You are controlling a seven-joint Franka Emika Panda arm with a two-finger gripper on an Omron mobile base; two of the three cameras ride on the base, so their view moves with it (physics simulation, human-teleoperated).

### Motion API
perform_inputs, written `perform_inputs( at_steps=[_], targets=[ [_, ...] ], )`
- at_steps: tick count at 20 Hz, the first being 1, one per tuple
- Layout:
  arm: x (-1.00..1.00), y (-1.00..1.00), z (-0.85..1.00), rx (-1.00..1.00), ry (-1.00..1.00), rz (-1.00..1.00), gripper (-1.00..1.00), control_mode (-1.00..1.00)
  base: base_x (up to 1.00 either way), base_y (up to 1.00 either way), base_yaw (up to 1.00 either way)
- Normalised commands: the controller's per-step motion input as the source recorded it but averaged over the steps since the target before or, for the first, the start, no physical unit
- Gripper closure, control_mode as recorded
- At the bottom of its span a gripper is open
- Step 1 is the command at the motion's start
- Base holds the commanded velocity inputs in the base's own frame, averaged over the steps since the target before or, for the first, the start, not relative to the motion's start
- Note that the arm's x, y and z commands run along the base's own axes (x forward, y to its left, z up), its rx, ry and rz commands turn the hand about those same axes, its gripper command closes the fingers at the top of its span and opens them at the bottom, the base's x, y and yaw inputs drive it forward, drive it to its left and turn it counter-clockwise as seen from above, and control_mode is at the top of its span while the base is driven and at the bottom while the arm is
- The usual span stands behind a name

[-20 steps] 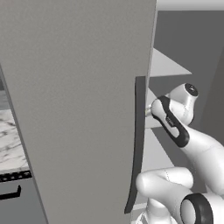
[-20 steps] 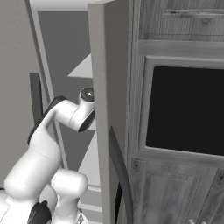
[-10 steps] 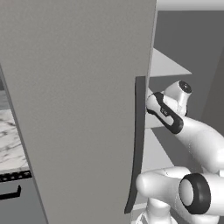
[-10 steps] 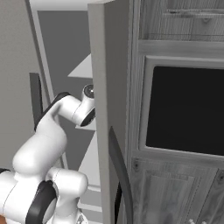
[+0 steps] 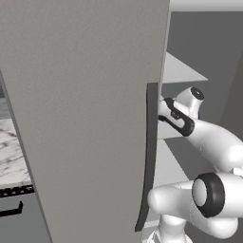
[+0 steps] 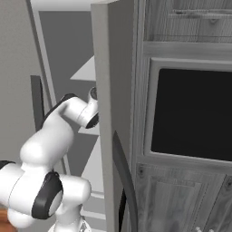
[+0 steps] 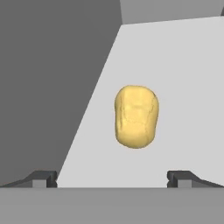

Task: Take the peach, lime, and potato from the freezer and place them in the bowl on the counter.

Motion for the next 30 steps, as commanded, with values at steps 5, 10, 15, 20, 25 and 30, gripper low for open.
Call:
perform_inputs(
  at_steps=[5,10,15,20,25,30],
  targets=[
    [0.15,-0.06,-0.09,0.01,0.00,0.00,-1.00,-1.00,0.00,0.00,0.00],
    [0.14,-0.08,-0.12,0.01,0.00,0.00,-1.00,-1.00,0.00,0.00,0.00],
    [0.15,0.00,-0.12,0.00,0.00,0.00,-1.00,-1.00,0.00,0.00,0.00],
    [0.18,0.00,-0.08,0.00,0.00,0.00,-1.00,-1.00,0.00,0.00,0.00],
    [0.28,0.00,-0.05,0.00,0.00,0.00,-1.00,-1.00,0.00,0.00,0.00],
    [0.16,0.00,-0.08,0.00,0.00,0.00,-1.00,-1.00,0.00,0.00,0.00]
  ],
)
